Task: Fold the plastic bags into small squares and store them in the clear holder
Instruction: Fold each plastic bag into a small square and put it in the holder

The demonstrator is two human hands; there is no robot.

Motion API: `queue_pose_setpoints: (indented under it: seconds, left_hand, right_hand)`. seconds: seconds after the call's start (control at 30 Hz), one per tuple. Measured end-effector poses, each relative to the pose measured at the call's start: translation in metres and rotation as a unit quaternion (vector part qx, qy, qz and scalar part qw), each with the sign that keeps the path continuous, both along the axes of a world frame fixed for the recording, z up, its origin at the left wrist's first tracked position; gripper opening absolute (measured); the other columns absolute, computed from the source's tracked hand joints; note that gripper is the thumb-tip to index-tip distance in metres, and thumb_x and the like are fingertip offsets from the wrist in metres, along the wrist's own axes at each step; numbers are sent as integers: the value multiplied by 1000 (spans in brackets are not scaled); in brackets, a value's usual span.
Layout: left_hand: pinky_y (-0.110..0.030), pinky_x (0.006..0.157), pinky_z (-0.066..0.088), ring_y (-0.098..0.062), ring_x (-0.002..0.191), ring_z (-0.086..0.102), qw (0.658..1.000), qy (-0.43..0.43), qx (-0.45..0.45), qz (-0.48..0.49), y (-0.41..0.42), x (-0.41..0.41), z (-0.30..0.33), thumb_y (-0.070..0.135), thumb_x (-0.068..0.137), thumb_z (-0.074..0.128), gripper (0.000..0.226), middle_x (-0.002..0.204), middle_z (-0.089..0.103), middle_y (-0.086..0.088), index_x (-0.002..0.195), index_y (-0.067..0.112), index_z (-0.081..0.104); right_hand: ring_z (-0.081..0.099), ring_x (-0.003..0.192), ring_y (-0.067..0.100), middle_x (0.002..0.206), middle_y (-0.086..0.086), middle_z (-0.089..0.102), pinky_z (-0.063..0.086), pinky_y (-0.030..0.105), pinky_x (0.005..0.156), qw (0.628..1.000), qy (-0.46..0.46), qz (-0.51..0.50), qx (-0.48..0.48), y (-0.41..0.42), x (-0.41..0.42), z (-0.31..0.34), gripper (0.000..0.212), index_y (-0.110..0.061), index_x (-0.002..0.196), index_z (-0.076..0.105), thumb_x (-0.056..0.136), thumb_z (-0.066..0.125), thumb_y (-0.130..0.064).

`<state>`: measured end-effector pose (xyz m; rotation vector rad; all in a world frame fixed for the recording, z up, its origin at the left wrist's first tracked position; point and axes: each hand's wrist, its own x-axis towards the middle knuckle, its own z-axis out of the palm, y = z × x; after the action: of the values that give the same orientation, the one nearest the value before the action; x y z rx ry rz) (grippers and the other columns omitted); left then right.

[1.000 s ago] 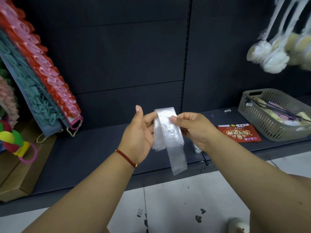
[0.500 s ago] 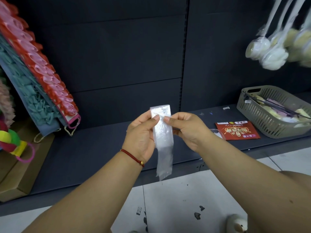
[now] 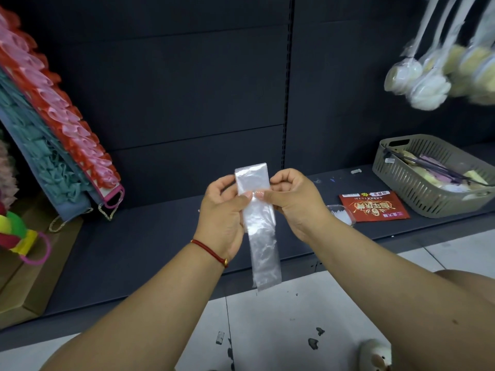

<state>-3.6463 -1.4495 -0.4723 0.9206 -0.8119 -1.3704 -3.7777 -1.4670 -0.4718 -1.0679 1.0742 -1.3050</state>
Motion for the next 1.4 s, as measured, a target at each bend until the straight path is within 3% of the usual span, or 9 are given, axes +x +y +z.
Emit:
queue_pose_setpoints:
  seconds: [0.17,0.33,0.53,0.73,0.83,0.97,1.13,1.3,1.4]
  left_hand:
    - [-53,92,51,-26,81,61,973,-228,34,-31,3,0,-13,22,85,74,22,92,70,-22,91,1,71]
    - [-23,71,43,-12,71,54,977,-199,59,46,-2,11,-9,21,85,74,18,76,64,-2,76,8,67]
    - [-19,69,38,0,62,54,981,-176,66,49,-4,16,-3,22,84,74,16,62,65,13,71,15,68]
    - [-19,47,32,-3,41,38,977,-186,105,21,-1,18,-1,21,82,78,21,67,61,2,93,4,73]
    - [-21,43,28,-8,42,31,974,-189,123,-9,2,18,-2,19,80,79,25,73,62,-6,96,2,73]
    - [-20,47,32,-4,39,39,962,-244,115,-28,5,16,-3,21,79,80,23,60,61,5,92,2,74]
    - [-9,43,35,3,35,45,953,-292,74,-21,8,12,-5,14,81,78,19,57,59,5,89,-2,72]
    - [-12,43,35,2,41,47,950,-309,51,-7,10,10,-4,18,83,77,20,70,65,-1,92,6,65]
    - [-22,68,46,-8,84,60,955,-283,88,8,8,11,-3,32,80,79,51,107,66,-3,120,12,54]
  right_hand:
    - [68,78,16,87,11,71,56,30,79,996,71,-48,-27,-2,-5,4,33,-17,97,56,77,80,-6]
    - [51,57,8,67,-3,61,40,21,57,981,177,-28,70,1,-12,16,39,-15,108,64,88,64,-48]
    - [62,58,22,73,16,69,48,28,54,949,99,184,235,15,-10,20,75,-10,109,61,85,38,-76]
    - [68,77,25,90,20,71,57,33,72,970,56,141,191,12,-8,7,78,8,100,70,87,48,-66]
    - [68,87,25,103,20,72,57,34,79,978,43,140,146,10,-10,6,58,2,107,70,89,57,-52]
    - [67,94,31,106,24,70,53,45,97,984,43,138,105,7,-12,5,27,5,100,71,90,66,-20]
    - [70,92,32,97,18,74,54,45,93,988,63,116,78,6,-12,0,10,1,94,72,88,66,-3]
    - [70,96,35,100,16,74,57,43,87,994,58,94,9,7,-10,-3,33,-11,113,66,84,69,4]
    - [70,94,34,98,21,72,57,41,89,991,99,83,-27,4,-12,-1,55,-18,131,57,82,72,1]
